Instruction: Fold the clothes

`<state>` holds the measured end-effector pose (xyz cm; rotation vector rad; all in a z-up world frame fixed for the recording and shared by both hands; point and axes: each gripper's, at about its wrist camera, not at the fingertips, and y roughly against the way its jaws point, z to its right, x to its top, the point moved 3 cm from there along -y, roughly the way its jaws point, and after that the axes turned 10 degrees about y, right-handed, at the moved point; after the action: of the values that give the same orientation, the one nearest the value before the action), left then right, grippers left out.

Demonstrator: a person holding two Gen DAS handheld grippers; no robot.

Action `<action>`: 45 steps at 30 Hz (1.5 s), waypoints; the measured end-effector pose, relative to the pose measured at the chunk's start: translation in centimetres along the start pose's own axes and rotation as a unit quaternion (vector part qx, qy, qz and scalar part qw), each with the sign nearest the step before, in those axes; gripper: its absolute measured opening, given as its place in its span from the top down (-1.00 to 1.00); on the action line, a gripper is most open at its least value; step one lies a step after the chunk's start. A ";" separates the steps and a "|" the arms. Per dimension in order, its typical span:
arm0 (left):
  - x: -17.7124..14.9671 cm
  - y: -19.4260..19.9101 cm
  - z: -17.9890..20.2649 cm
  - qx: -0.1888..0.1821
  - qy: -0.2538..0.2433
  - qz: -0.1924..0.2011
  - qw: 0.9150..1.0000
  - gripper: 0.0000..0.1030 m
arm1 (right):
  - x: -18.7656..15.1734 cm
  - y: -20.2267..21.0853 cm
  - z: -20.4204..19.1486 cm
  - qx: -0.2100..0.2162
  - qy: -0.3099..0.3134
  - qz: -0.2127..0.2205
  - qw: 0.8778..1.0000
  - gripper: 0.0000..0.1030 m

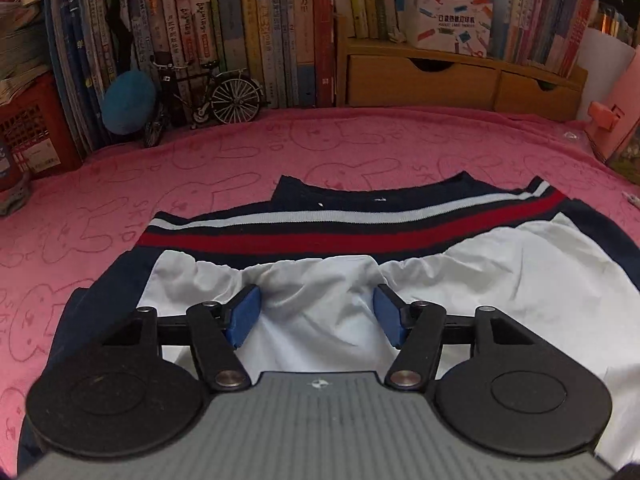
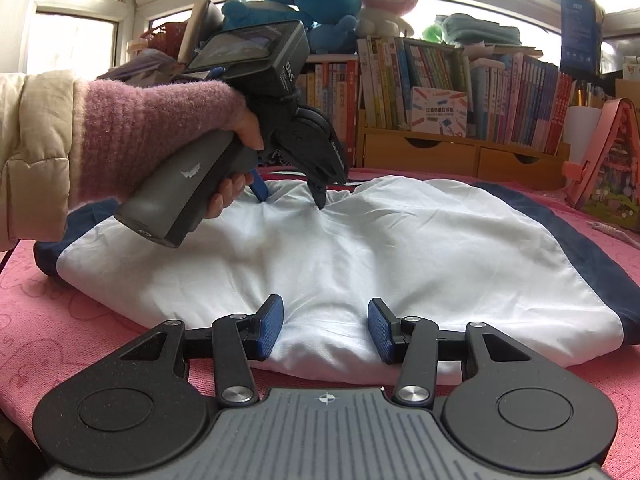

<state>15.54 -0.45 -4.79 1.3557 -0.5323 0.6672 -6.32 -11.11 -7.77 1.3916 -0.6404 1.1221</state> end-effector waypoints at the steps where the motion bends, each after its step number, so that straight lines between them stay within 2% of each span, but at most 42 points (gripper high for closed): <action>1: -0.3 1.4 -0.3 -0.011 0.003 0.013 1.000 -0.11 | 0.0 0.1 0.4 0.009 -0.009 0.003 1.000 0.08; 3: -2.1 5.3 -1.1 -0.021 -0.004 0.052 0.998 -0.16 | -0.1 0.8 1.5 0.015 -0.037 0.020 0.999 0.08; 6: -6.0 10.6 -2.3 -0.016 -0.014 0.108 0.994 -0.21 | 0.2 1.7 2.5 -0.021 -0.040 0.037 0.998 0.08; 9: -10.6 13.0 -3.3 0.023 -0.020 0.127 0.991 -0.21 | 0.4 1.7 2.4 -0.043 -0.008 0.032 0.999 0.09; 12: -13.3 12.9 -4.2 0.080 -0.042 0.121 0.988 -0.25 | -0.2 1.5 1.9 -0.067 0.052 0.019 0.996 0.13; 14: -14.1 12.6 -5.6 0.110 -0.050 0.121 0.985 -0.26 | -1.1 1.6 2.2 -0.098 0.095 0.013 0.991 0.15; 17: -14.1 12.7 -8.2 0.142 -0.036 0.127 0.981 -0.36 | -2.8 1.9 4.8 -0.157 0.132 0.002 0.979 0.14; 20: -14.1 12.6 -10.5 0.199 -0.044 0.136 0.969 -0.37 | -4.3 2.2 8.9 -0.233 0.147 -0.018 0.961 0.14; 22: -14.5 13.0 -11.8 0.212 -0.041 0.146 0.965 -0.47 | -5.0 2.2 12.6 -0.269 0.127 -0.036 0.954 0.13; 26: -14.5 13.8 -13.3 0.214 -0.007 0.145 0.966 -0.49 | -5.7 2.3 17.5 -0.324 0.087 -0.076 0.939 0.10; 28: -14.4 14.6 -13.7 0.216 0.022 0.148 0.965 -0.47 | -6.3 3.3 19.7 -0.327 0.022 -0.088 0.941 0.11; 29: -14.3 15.2 -13.6 0.212 0.037 0.153 0.964 -0.36 | -6.6 3.9 20.9 -0.325 -0.015 -0.091 0.941 0.11; 31: -14.2 16.5 -12.8 0.187 0.060 0.171 0.965 -0.33 | -7.0 5.5 21.9 -0.279 -0.097 -0.072 0.953 0.11; 33: -14.1 17.7 -11.0 0.140 0.071 0.189 0.969 -0.33 | -7.2 7.0 22.2 -0.219 -0.172 -0.045 0.959 0.11; 35: -14.1 18.1 -8.4 0.086 0.072 0.194 0.975 -0.33 | -6.9 7.6 21.1 -0.173 -0.202 -0.022 0.964 0.10; 37: -14.2 18.0 -5.5 0.020 0.067 0.186 0.980 -0.33 | -6.0 7.7 19.1 -0.152 -0.186 -0.010 0.971 0.10; 39: -14.3 17.7 -3.1 -0.046 0.064 0.164 0.983 -0.34 | -4.7 7.6 16.4 -0.135 -0.138 -0.001 0.981 0.10; 40: -14.1 17.5 -2.6 -0.073 0.072 0.152 0.983 -0.31 | -4.2 7.4 14.8 -0.123 -0.114 0.002 0.986 0.10; 42: -13.4 17.1 -2.5 -0.119 0.100 0.127 0.980 -0.09 | -2.9 7.0 11.3 -0.080 -0.083 0.010 0.993 0.10; 45: -11.6 16.0 -3.5 -0.169 0.138 0.068 0.974 -0.07 | -1.5 5.4 6.7 -0.032 -0.054 0.016 0.998 0.13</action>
<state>-4.10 2.84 -2.16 0.8957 -0.4901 0.8232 -9.93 -18.83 -5.83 1.3976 -0.7727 1.0485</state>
